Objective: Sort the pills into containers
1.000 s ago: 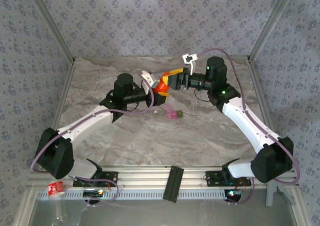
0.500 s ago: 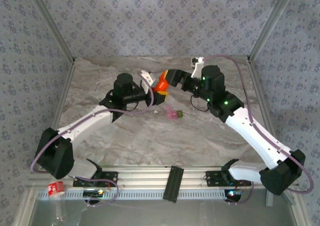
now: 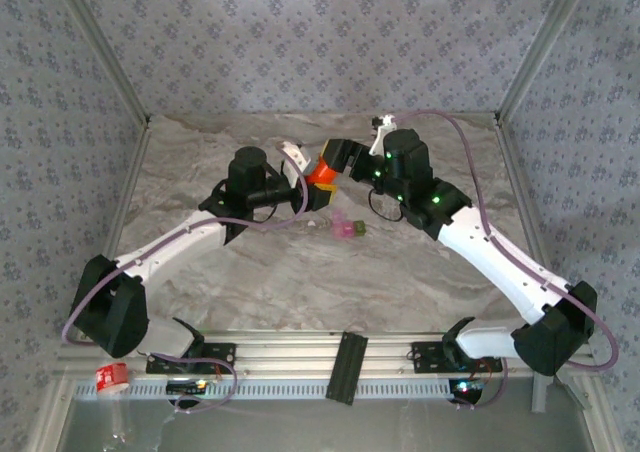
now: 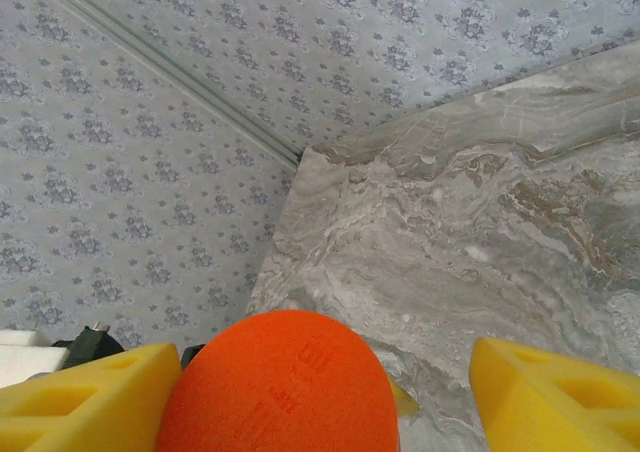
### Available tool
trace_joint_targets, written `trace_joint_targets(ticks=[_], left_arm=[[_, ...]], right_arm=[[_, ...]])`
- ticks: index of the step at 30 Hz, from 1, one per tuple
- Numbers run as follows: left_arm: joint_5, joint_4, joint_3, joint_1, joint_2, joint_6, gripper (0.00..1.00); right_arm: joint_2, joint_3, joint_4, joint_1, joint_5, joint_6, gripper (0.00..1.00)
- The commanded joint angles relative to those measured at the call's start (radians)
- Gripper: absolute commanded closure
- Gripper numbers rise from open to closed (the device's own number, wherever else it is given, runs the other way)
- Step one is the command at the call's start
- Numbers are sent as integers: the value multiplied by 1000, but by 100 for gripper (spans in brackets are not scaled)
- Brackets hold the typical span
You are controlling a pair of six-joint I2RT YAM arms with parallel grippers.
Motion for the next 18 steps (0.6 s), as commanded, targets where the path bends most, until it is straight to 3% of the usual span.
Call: trace_joint_targets(ticks=[1,10,18], left_arm=[[5,28,33,0,5,-3,100],[9,31,39,0,15,-5,100],[11,31,42,-1,10,-9,100]], right_arm=[[12,37,14,4,-16,-17,30],[22,36,24,3,-98,-34,32],[10,8,55,-18,-163,-92,56]])
